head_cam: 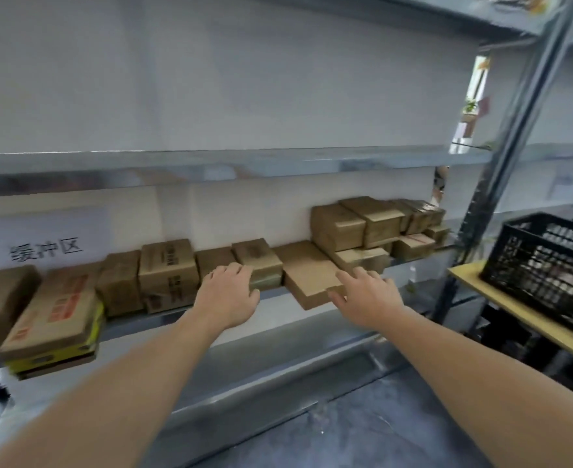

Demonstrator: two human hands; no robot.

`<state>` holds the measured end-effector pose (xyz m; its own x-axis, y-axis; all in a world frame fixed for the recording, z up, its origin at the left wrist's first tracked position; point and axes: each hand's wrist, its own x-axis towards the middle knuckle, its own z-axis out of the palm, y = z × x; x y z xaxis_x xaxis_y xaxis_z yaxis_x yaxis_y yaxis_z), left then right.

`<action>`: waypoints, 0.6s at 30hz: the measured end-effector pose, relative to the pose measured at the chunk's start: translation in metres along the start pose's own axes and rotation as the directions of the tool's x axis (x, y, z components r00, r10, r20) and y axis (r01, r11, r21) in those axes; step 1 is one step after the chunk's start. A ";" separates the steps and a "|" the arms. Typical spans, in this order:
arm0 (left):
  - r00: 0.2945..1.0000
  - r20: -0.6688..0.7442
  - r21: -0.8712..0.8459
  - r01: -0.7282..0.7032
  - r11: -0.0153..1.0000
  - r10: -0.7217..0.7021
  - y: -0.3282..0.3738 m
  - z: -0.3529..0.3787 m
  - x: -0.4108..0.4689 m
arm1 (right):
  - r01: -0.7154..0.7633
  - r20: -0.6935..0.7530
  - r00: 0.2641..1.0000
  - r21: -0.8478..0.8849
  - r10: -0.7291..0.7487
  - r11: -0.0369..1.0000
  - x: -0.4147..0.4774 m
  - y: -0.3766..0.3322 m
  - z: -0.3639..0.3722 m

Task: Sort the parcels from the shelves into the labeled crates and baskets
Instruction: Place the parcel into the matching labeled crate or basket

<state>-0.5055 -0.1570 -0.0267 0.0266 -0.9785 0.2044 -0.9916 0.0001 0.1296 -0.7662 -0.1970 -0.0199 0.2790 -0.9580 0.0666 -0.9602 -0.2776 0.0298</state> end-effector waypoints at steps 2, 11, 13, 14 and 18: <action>0.999 0.028 -0.001 -0.034 0.999 0.034 0.019 0.009 0.019 | -0.046 0.001 0.999 -0.002 0.046 0.999 0.002 0.022 0.006; 0.984 0.038 -0.085 -0.173 0.981 0.177 0.084 0.047 0.133 | -0.173 -0.034 0.984 0.029 0.174 0.984 0.067 0.099 0.015; 0.981 0.032 -0.101 -0.185 0.978 0.189 0.093 0.053 0.166 | -0.185 -0.046 0.982 0.024 0.186 0.983 0.094 0.111 0.014; 0.980 0.030 -0.108 -0.192 0.976 0.196 0.097 0.056 0.182 | -0.190 -0.048 0.980 0.025 0.191 0.982 0.108 0.117 0.014; 0.976 0.039 -0.149 -0.208 0.967 0.215 0.112 0.067 0.246 | -0.198 -0.053 0.978 0.031 0.199 0.980 0.162 0.142 0.013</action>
<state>-0.6187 -0.4118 -0.0271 -0.1925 -0.9627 0.1899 -0.9453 0.2338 0.2273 -0.8573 -0.3927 -0.0174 0.0821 -0.9889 0.1238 -0.9963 -0.0846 -0.0151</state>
